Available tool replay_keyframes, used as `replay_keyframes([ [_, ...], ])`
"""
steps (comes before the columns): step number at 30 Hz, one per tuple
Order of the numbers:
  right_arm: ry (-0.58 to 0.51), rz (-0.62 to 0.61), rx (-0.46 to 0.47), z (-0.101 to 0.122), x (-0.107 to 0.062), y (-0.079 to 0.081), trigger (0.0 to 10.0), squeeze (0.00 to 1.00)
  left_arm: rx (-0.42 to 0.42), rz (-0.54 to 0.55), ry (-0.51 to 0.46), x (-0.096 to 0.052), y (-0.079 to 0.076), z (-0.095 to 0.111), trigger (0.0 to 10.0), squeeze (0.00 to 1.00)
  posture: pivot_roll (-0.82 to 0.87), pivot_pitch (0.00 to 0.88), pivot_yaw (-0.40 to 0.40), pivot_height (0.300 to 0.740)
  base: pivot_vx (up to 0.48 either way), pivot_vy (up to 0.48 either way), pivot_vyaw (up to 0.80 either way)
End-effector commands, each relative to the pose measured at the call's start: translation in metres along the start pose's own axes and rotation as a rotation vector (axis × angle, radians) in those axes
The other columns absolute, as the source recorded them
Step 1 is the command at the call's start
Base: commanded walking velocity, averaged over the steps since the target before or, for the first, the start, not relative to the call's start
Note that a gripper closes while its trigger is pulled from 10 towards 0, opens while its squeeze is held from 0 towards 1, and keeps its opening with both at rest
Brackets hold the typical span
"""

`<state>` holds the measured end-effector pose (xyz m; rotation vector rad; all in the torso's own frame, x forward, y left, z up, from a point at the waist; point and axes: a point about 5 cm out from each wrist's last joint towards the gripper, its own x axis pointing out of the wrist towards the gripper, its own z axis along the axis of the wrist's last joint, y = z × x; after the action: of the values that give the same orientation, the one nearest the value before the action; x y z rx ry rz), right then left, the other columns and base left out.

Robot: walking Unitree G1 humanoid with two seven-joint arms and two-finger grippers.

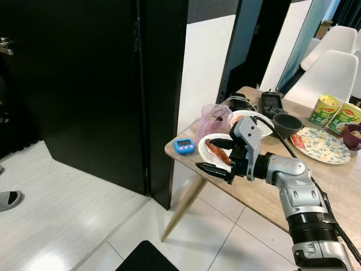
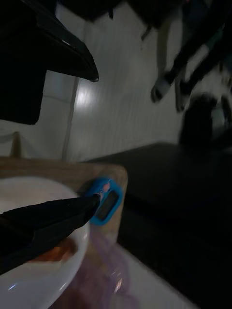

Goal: Restocking fridge

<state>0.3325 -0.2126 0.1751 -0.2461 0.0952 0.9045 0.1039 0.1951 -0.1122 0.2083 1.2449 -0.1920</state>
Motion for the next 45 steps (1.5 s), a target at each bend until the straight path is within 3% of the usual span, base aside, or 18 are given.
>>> replay_keyframes([
  [1, 0.017, -0.003, -0.016, -0.001, 0.003, 0.0, 10.0, 0.0, 0.011, -0.046, -0.006, 0.002, -0.015, 0.001, 10.0, 0.0, 0.02, 0.0, -0.047, 0.74, 0.0, 0.0, 0.0],
  [12, 0.12, -0.166, -0.111, -0.011, 0.014, -0.013, 10.0, 0.0, 0.042, -0.029, -0.018, 0.002, -0.015, 0.003, 10.0, 0.0, 0.03, 0.0, -0.047, 0.74, 0.0, 0.0, 0.0],
  [27, 0.115, -0.16, -0.111, -0.016, 0.019, -0.009, 10.0, 0.0, 0.013, -0.008, -0.035, 0.002, -0.013, 0.004, 10.0, 0.0, 0.03, 0.0, -0.032, 0.74, 0.0, -0.425, 0.0],
  [45, 0.108, -0.143, -0.119, -0.017, 0.021, -0.007, 10.0, 0.0, 0.007, -0.007, -0.045, 0.002, -0.013, 0.004, 10.0, 0.0, 0.02, 0.0, -0.028, 0.74, 0.0, 0.0, 0.0],
])
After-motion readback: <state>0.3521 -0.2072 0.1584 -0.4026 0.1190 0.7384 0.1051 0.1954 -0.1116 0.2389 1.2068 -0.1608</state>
